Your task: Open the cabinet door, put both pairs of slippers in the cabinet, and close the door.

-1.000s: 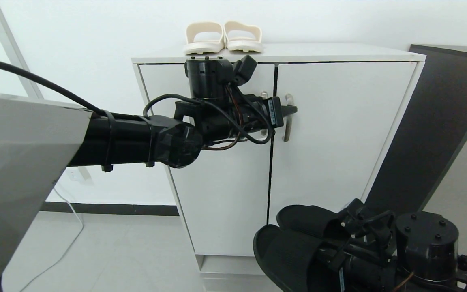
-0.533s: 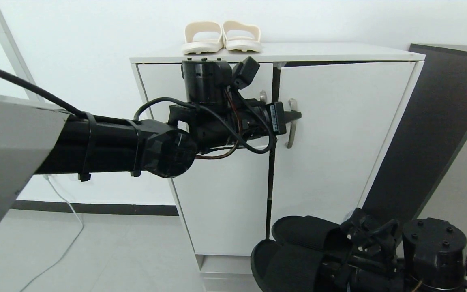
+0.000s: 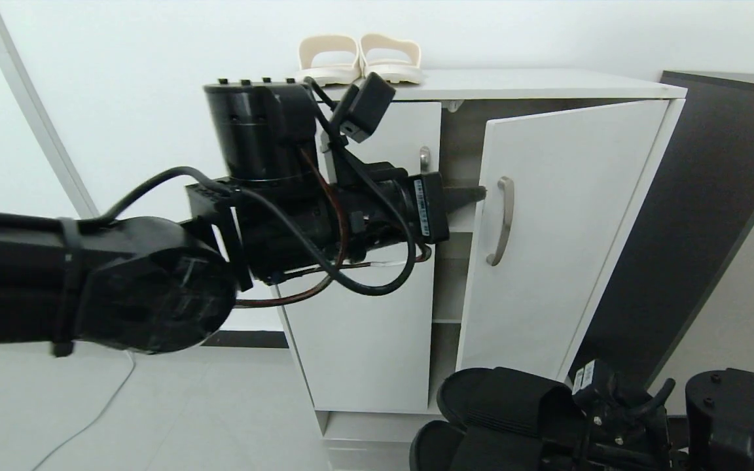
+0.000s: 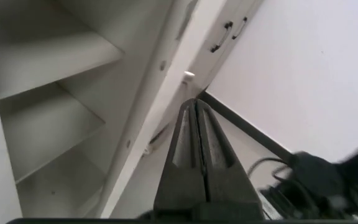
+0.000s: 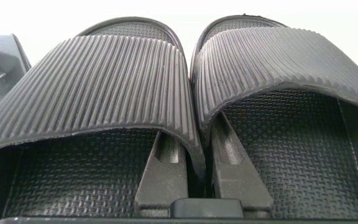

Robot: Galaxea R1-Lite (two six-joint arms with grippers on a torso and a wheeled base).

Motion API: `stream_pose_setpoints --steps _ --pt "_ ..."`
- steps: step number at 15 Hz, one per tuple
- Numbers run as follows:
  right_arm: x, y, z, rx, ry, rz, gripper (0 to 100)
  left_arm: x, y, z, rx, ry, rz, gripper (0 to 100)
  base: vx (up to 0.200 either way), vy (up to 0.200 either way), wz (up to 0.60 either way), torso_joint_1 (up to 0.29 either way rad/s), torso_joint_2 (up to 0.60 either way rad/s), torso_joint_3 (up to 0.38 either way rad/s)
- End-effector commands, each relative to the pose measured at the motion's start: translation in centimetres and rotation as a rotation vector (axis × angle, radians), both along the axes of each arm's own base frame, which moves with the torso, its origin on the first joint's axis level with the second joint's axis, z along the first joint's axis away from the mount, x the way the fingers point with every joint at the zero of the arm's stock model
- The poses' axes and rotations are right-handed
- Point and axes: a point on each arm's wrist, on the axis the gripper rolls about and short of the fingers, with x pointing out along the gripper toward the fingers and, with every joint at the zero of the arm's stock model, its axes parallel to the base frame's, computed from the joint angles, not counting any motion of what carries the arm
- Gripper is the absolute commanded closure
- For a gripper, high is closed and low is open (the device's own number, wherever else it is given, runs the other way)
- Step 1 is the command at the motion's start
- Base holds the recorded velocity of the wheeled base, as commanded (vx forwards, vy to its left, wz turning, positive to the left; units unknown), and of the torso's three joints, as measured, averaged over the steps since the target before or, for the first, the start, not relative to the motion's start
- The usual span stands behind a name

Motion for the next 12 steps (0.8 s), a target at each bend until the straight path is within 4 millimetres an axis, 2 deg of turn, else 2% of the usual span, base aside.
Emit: stream_pose_setpoints --steps 1,2,5,8,12 --pt "-0.4 0.2 0.1 0.002 -0.003 0.019 100 -2.4 2.3 1.8 -0.031 -0.028 0.014 100 0.0 0.0 0.0 0.0 0.0 0.0" --pt "-0.7 0.4 0.0 -0.001 -0.001 0.035 100 -2.1 2.5 1.6 -0.027 -0.021 0.038 100 0.0 0.0 0.0 0.0 0.0 0.0" --pt "-1.3 0.8 -0.1 -0.005 0.002 0.069 100 -0.4 1.4 1.3 -0.022 -0.015 0.045 100 0.0 0.0 0.0 0.0 0.0 0.0" --pt "-2.1 1.4 -0.1 -0.007 0.004 0.111 100 2.1 -0.7 0.2 -0.013 -0.002 0.048 100 0.0 0.0 0.0 0.0 0.0 0.0" --pt "-2.2 1.5 -0.3 -0.014 0.01 0.119 100 3.9 -2.7 -1.0 -0.006 0.006 0.035 100 0.0 0.0 0.0 0.0 0.0 0.0"
